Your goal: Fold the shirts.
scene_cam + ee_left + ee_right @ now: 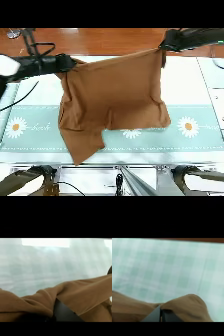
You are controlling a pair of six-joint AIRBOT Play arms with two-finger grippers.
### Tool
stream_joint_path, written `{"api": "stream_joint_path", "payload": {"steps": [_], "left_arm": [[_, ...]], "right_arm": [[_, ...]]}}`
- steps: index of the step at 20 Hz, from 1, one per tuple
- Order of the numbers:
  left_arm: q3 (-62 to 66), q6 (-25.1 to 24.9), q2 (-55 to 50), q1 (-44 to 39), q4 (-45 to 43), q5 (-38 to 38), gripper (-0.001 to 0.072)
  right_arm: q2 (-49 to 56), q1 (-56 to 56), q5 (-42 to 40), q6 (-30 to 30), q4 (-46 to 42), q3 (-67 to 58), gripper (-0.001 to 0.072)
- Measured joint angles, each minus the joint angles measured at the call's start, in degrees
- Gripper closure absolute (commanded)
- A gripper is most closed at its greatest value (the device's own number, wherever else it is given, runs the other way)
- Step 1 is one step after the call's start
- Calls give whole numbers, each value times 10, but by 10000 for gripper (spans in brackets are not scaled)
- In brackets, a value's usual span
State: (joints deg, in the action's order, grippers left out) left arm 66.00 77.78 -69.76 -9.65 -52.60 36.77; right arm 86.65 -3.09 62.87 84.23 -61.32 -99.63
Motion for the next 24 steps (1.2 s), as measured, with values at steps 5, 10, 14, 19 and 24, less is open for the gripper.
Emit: {"api": "stream_joint_path", "payload": {"steps": [5,10,14,19,24], "left_arm": [[26,44,-80,9,-3,-18,0],[55,54,-93,119,-69,201,1],[-50,37,-56,244,-94,335,2],[-255,-26,5,383,-17,350,4],[-345,-78,20,400,74,305,4]], "right_arm": [[105,45,-33,29,47,-42,86],[113,151,166,9,-36,-34,96],[16,251,203,3,-52,141,94],[-150,347,118,-96,89,431,94],[-236,375,92,-160,177,591,94]]}}
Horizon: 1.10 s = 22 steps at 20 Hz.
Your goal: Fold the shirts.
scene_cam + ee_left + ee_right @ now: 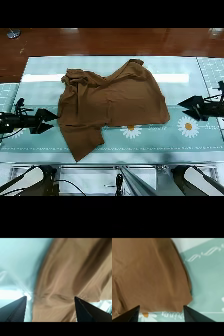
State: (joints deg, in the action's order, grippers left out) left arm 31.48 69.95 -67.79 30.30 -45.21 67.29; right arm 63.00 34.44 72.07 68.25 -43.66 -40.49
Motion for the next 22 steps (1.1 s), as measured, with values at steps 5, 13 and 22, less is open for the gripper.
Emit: {"api": "stream_joint_path", "payload": {"steps": [5,13,22], "left_arm": [[-18,-15,-17,-73,50,-36,235],[22,-61,-38,-137,80,-28,682],[51,-73,-39,-144,110,-26,682]], "right_arm": [[-19,8,-9,-20,34,46,94],[-9,2,-51,37,-50,58,93],[136,-151,-98,94,-50,-3,373]]}}
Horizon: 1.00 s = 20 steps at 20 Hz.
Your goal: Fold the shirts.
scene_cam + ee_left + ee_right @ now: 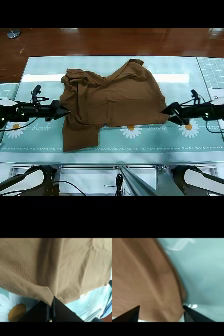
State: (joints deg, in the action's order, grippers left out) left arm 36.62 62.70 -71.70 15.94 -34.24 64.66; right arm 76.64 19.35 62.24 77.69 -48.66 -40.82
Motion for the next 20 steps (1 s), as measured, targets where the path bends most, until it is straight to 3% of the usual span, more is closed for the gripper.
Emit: {"api": "stream_joint_path", "payload": {"steps": [1,7,13,16,20], "left_arm": [[1,-5,0,0,1,-2,682],[47,-40,16,3,51,10,684],[330,-57,82,8,142,10,684],[494,-17,134,8,69,-4,684],[619,79,229,8,-122,-14,684]], "right_arm": [[18,-19,-6,6,-2,-12,690],[36,-87,17,25,-11,-157,682],[-17,-99,56,79,-57,-558,682],[-76,-101,106,94,-128,-698,682],[-202,-101,170,104,-218,-734,682]]}}
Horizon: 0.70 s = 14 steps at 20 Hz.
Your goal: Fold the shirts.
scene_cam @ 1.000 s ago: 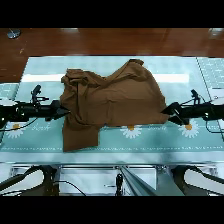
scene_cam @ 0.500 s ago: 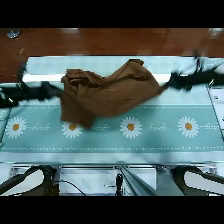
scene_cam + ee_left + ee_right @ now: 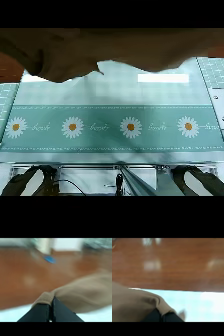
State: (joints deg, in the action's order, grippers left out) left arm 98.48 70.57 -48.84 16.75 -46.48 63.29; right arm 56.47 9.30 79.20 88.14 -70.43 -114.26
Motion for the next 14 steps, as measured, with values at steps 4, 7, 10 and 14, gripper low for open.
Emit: {"api": "stream_joint_path", "payload": {"steps": [4,7,10,14], "left_arm": [[35,50,88,0,-118,40,684],[43,68,136,0,-155,90,684],[44,85,162,0,-174,134,684],[1,101,157,0,-180,164,684]], "right_arm": [[-109,0,53,13,-33,2,682],[-162,0,99,20,-48,2,682],[-185,0,153,28,-63,4,682],[-195,0,193,35,-75,58,682]]}}
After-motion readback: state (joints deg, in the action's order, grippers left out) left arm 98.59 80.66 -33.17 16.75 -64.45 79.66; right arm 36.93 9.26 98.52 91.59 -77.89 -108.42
